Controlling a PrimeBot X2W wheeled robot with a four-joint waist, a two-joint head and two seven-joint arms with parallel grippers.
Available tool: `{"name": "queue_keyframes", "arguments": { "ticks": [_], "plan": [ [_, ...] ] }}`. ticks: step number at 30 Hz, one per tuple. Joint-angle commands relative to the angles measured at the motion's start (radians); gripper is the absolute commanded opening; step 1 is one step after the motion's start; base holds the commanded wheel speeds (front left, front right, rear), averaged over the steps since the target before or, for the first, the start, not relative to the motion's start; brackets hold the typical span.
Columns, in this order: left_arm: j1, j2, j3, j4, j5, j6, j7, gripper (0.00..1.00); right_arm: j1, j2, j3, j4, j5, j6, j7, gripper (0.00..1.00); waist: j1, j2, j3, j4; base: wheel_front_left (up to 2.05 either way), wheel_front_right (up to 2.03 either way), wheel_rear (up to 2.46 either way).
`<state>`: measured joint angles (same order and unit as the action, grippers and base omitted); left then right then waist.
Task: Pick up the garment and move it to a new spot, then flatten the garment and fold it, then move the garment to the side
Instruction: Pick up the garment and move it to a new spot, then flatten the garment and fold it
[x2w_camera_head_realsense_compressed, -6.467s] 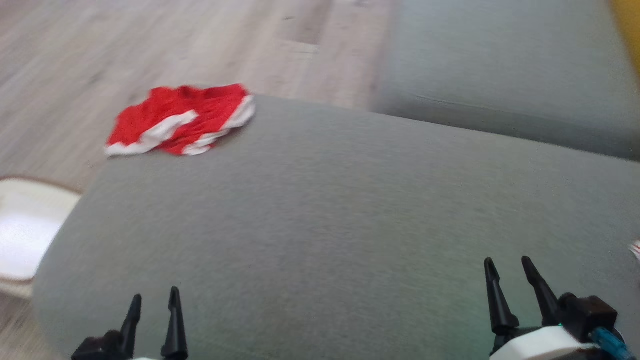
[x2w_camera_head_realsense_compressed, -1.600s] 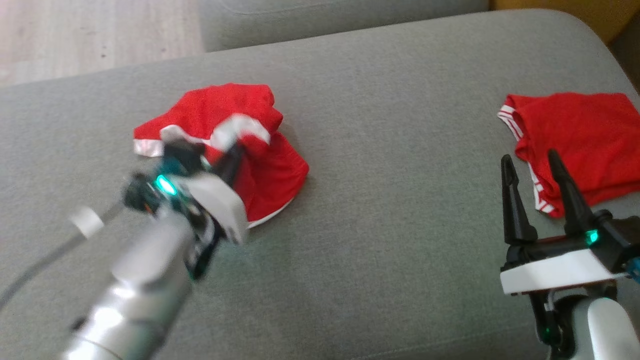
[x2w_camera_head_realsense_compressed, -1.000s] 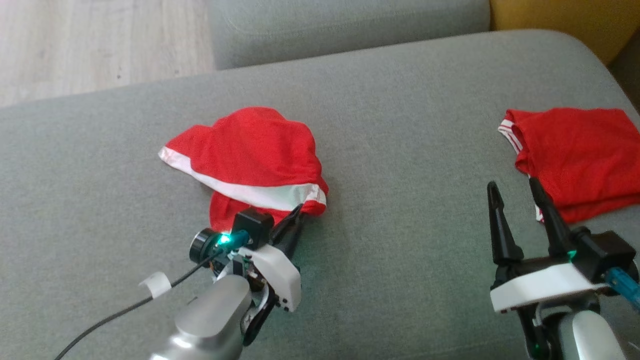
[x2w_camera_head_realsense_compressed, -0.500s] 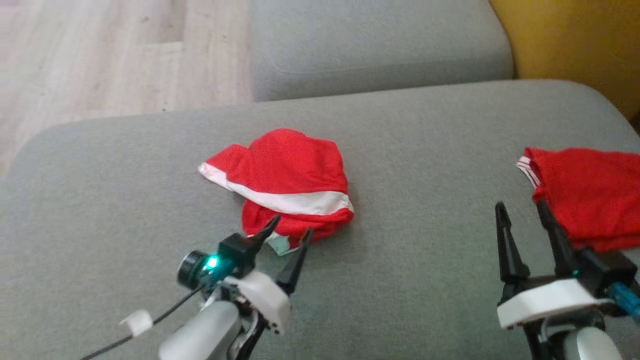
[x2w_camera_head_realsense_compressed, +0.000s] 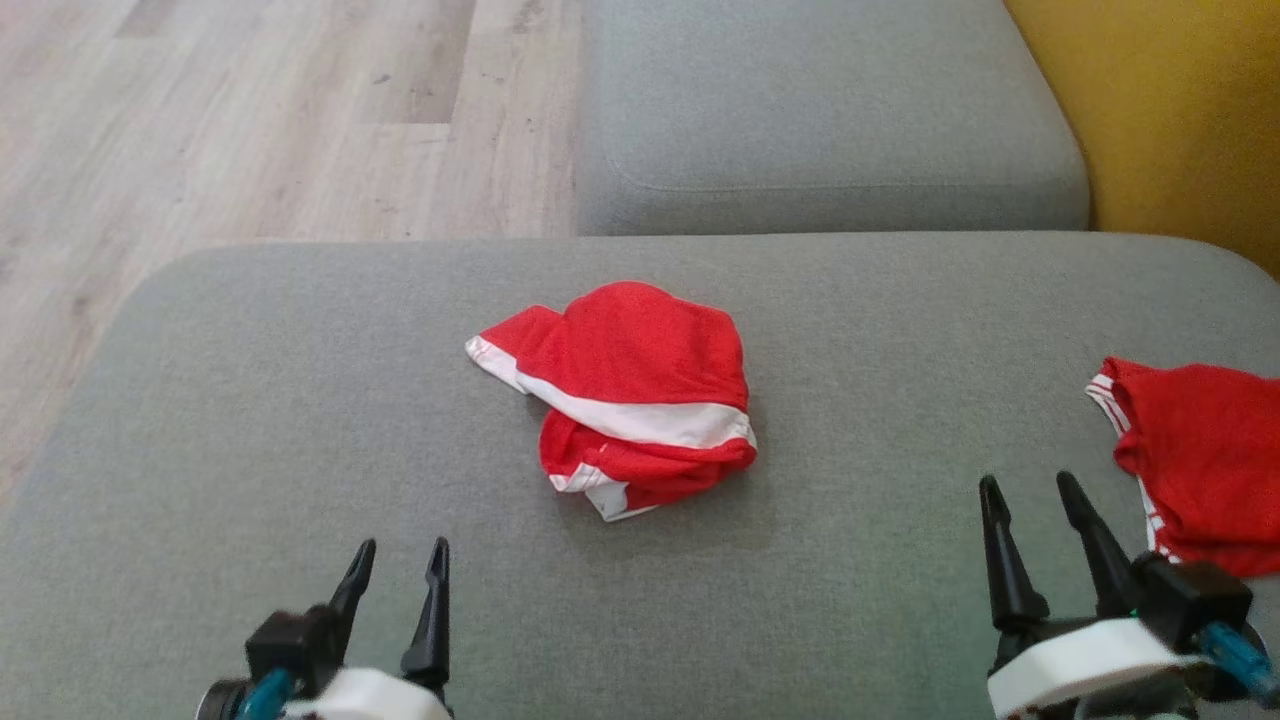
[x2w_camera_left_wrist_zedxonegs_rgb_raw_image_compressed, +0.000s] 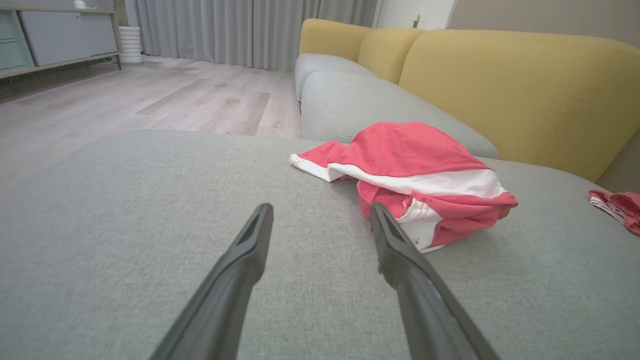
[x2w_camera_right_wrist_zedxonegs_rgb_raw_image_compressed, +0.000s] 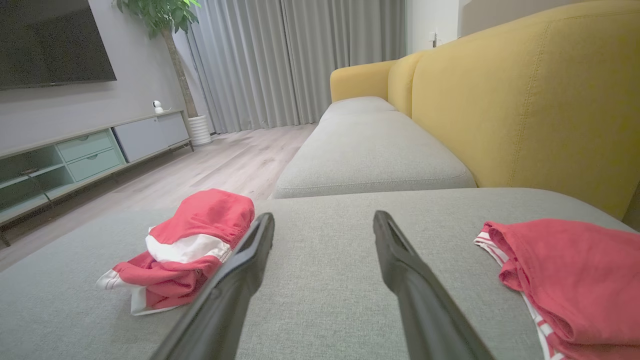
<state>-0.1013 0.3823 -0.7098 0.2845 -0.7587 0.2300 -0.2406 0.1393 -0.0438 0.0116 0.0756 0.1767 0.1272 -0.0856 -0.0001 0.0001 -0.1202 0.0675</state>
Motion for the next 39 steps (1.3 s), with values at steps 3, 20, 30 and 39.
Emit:
{"name": "queue_keyframes", "arguments": {
  "ticks": [3, 20, 30, 39],
  "plan": [
    [0.011, 0.033, 0.067, -0.099, -0.008, 0.034, -0.019, 1.00, -0.006, -0.006, 0.025, -0.021, 0.014, 0.003, -0.019, 1.00, 0.0001, -0.0001, -0.008, 0.019, 0.00, 0.00, 0.00],
    [0.115, 0.065, 0.091, -0.206, -0.011, 0.089, -0.015, 1.00, 0.006, -0.006, 0.051, 0.061, 0.007, 0.003, -0.066, 1.00, 0.0001, -0.0001, -0.009, 0.020, 0.00, 0.00, 0.00],
    [0.113, 0.069, 0.092, -0.209, -0.012, 0.094, -0.012, 1.00, -0.011, -0.006, 0.044, 0.086, 0.000, 0.003, -0.069, 1.00, 0.0001, -0.0001, 0.000, 0.030, 0.00, 0.00, 0.00],
    [0.099, 0.071, 0.091, -0.222, 0.001, 0.099, -0.012, 1.00, -0.087, -0.006, 0.053, 0.086, -0.033, 0.003, -0.052, 1.00, 0.0001, -0.0001, 0.031, 0.075, 0.00, 0.00, 0.00]
  ]
}}
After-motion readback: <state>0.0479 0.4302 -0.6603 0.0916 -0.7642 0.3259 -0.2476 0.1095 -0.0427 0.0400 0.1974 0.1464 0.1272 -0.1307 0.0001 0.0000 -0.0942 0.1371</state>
